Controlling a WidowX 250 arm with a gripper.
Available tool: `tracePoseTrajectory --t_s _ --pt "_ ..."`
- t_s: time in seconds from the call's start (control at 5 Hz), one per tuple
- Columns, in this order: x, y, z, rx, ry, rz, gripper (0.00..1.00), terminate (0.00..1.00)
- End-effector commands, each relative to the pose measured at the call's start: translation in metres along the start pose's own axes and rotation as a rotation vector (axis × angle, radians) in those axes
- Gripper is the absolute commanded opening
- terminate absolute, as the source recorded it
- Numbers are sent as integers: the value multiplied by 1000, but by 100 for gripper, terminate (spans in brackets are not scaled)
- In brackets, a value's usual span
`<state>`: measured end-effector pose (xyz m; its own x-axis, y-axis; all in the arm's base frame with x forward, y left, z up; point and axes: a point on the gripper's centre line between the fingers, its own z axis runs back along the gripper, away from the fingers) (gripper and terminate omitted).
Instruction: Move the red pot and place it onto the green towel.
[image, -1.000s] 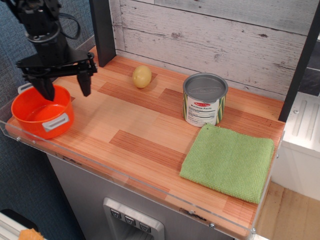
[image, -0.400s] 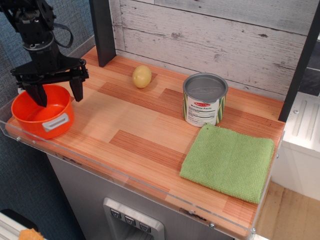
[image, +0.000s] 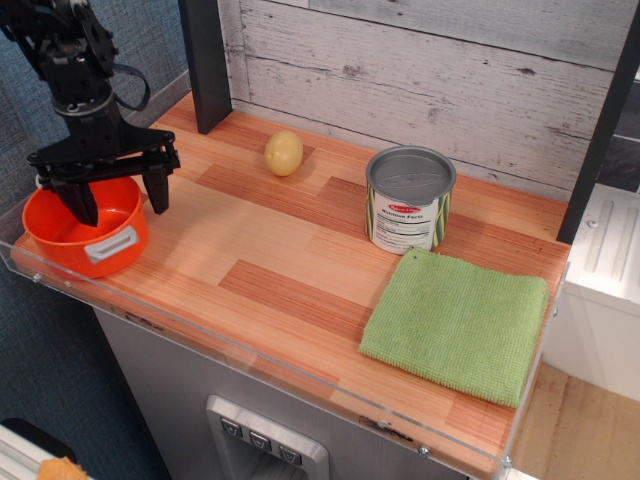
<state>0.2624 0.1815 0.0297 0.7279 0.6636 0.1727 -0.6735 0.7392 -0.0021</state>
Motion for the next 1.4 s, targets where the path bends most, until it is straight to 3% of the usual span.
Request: tracePoseTrajectory --t_s 0.0,0.4,0.8,1.0,1.2 --pt "0 -3 17 -8 -67 -16 0 0" --pt "-7 -12 36 29 -94 -18 0 0" --pt "-23 -35 66 7 -93 2 0 0" --pt "-45 -60 83 -12 -117 1 0 0" --pt "-75 -93 106 -70 -101 63 0 0"
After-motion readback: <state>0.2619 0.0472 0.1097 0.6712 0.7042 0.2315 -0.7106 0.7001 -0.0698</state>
